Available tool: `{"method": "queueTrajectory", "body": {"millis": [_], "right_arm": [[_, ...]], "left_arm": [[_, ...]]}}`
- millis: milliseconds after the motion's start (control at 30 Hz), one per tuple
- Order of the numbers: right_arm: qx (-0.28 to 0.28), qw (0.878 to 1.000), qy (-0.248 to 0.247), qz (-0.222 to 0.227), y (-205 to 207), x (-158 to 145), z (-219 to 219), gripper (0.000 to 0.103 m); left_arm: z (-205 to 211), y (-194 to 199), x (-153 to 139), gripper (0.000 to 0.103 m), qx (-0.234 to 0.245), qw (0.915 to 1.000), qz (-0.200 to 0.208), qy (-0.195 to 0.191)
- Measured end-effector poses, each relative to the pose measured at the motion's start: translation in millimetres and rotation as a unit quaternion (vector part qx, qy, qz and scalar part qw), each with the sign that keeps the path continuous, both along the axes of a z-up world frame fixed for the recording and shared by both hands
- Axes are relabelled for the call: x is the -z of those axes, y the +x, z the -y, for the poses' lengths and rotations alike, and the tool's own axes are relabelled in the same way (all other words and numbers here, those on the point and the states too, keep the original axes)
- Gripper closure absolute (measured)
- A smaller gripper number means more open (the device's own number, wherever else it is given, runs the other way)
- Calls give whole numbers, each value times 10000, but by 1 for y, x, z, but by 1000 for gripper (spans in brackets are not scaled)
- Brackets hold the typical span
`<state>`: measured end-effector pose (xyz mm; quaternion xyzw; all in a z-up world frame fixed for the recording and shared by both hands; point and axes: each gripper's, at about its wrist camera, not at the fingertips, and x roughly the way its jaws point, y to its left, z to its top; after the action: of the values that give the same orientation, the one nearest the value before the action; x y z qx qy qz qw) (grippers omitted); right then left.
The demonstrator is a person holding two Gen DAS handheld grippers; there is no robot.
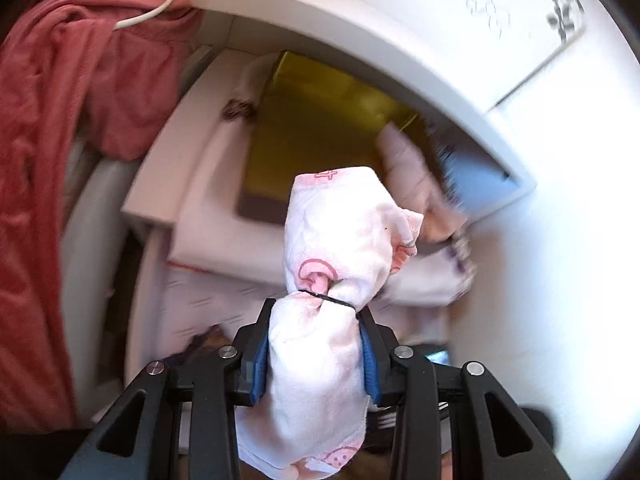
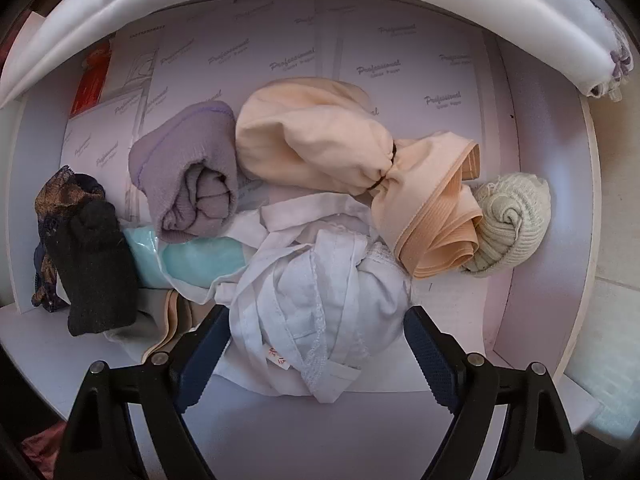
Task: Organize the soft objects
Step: 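Carry the printed garment into the gold tray and open the left tool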
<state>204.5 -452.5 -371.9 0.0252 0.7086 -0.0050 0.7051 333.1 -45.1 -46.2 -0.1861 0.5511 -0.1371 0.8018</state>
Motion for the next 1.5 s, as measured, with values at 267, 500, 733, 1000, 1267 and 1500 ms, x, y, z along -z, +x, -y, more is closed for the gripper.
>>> {"method": "queueTrajectory", "body": {"millis": [267, 500, 733, 1000, 1267, 1500], "right_arm": [[-4, 10000, 27, -36, 2, 1, 2, 15], [-39, 10000, 37, -52, 2, 2, 0, 15], [-88, 9999, 26, -86, 1, 4, -5, 15], [-165, 9998, 50, -127, 0, 6, -16, 15], [-132, 9998, 60, -119, 1, 7, -17, 15], [-139, 9998, 64, -103, 2, 7, -14, 15]], "left_arm": [[7, 75, 1, 67, -563, 9950, -444, -701], [13, 130, 18, 67, -793, 9950, -410, -443], [21, 162, 25, 67, -860, 9963, 65, -21], [31, 176, 46, 66, -838, 9945, 374, 510], [19, 178, 59, 53, -821, 9952, 135, 511], [6, 148, 36, 46, -773, 9962, 306, 263]]}}
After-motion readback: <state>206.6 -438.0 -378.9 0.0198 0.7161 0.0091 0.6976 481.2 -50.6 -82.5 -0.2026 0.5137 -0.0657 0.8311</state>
